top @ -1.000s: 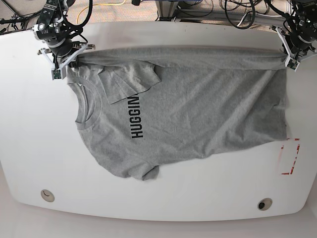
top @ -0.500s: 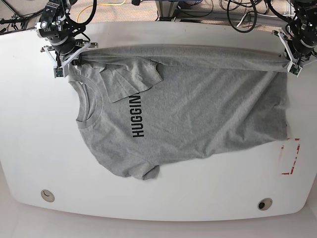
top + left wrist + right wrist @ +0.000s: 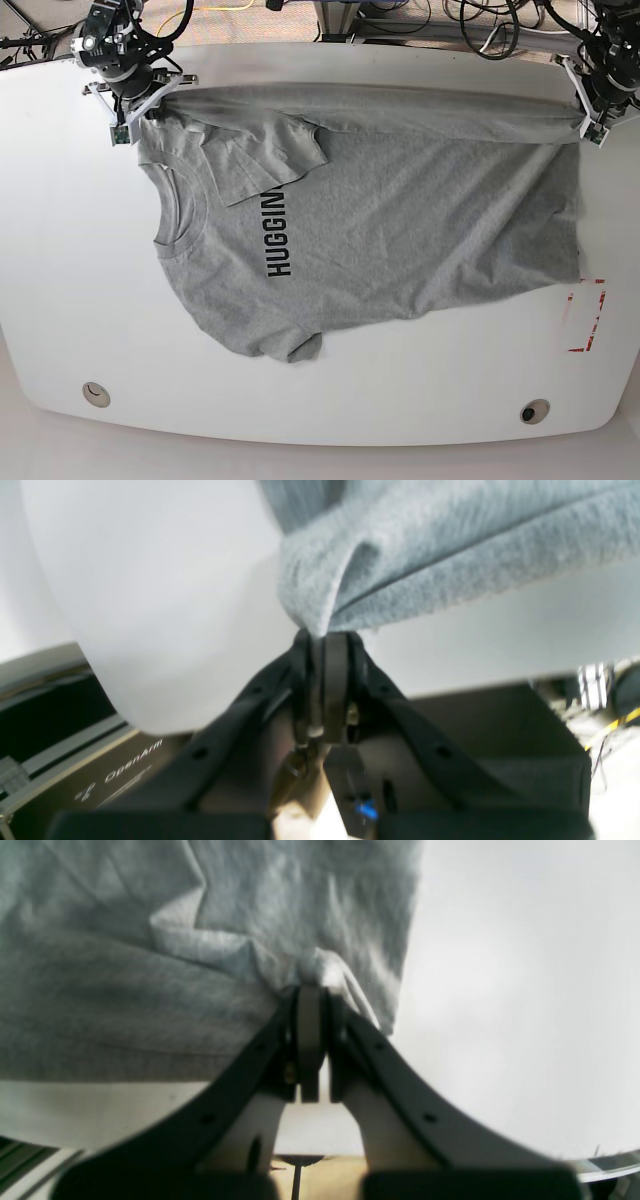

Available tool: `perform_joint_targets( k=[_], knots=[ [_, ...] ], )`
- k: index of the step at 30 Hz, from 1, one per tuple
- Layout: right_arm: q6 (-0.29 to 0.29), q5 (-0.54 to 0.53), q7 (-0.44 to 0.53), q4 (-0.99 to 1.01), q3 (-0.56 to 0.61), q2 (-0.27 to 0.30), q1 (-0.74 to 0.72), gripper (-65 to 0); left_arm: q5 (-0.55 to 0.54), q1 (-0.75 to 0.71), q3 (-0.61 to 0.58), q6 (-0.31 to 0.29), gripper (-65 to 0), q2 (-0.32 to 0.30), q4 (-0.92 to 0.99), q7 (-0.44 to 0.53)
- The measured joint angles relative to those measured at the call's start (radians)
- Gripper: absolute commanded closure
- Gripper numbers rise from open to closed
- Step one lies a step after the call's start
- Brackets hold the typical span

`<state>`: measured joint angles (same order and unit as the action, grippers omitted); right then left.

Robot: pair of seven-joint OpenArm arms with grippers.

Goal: Fold the T-shirt properly
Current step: 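Lower the shirt edge and open both grippers to release it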

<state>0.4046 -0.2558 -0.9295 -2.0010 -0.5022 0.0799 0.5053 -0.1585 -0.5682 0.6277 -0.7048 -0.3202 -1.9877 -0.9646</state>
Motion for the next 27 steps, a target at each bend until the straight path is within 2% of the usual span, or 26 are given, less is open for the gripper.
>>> perform_joint_targets(
  k=[9, 11, 13, 15, 17, 19, 21, 22, 24, 27],
  knots=[
    [0.0, 0.005, 0.005, 0.0, 0.003, -0.021, 0.007, -0.8, 0.0, -0.014, 0.002, 0.0, -0.7, -0.004, 0.023, 0.0],
    [0.0, 0.005, -0.001, 0.0, 0.003, -0.021, 0.013, -1.0, 0.0, -0.014, 0.002, 0.0, -5.6, -0.005, 0.023, 0.0],
    [0.0, 0.005, -0.029, 0.0, 0.003, -0.021, 0.019, -3.6, 0.0, -0.017, 0.001, 0.0, -14.7, -0.006, 0.023, 0.0],
    [-0.001, 0.007, -0.039, 0.0, 0.003, -0.021, 0.027, -10.6, 0.001, -0.02, -0.001, 0.0, -26.5, -0.011, 0.023, -0.002],
    [-0.001, 0.01, -0.041, 0.0, 0.002, -0.019, 0.029, -21.4, 0.003, -0.031, -0.006, 0.0, -39.7, -0.027, 0.024, -0.004],
    [-0.004, 0.017, -0.042, 0.0, 0.002, -0.019, 0.033, -33.3, 0.005, -0.04, -0.015, 0.001, -47.4, -0.042, 0.023, -0.005],
    [-0.004, 0.013, -0.036, 0.0, 0.002, -0.019, 0.04, -42.6, 0.008, -0.046, -0.021, 0.001, -48.6, -0.049, 0.024, -0.008],
    [-0.004, 0.006, -0.033, -0.001, 0.002, -0.019, 0.044, -48.4, 0.01, -0.048, -0.022, 0.002, -47.5, -0.048, 0.024, -0.009],
    [-0.003, -0.004, -0.034, -0.001, 0.002, -0.023, 0.052, -55.3, 0.008, -0.049, -0.025, 0.001, -45.8, -0.046, 0.024, -0.008],
    [0.023, -0.023, -0.042, -0.001, 0.001, -0.024, 0.052, -58.7, 0.006, -0.049, -0.026, 0.001, -44.9, -0.046, 0.024, -0.008]
  ],
)
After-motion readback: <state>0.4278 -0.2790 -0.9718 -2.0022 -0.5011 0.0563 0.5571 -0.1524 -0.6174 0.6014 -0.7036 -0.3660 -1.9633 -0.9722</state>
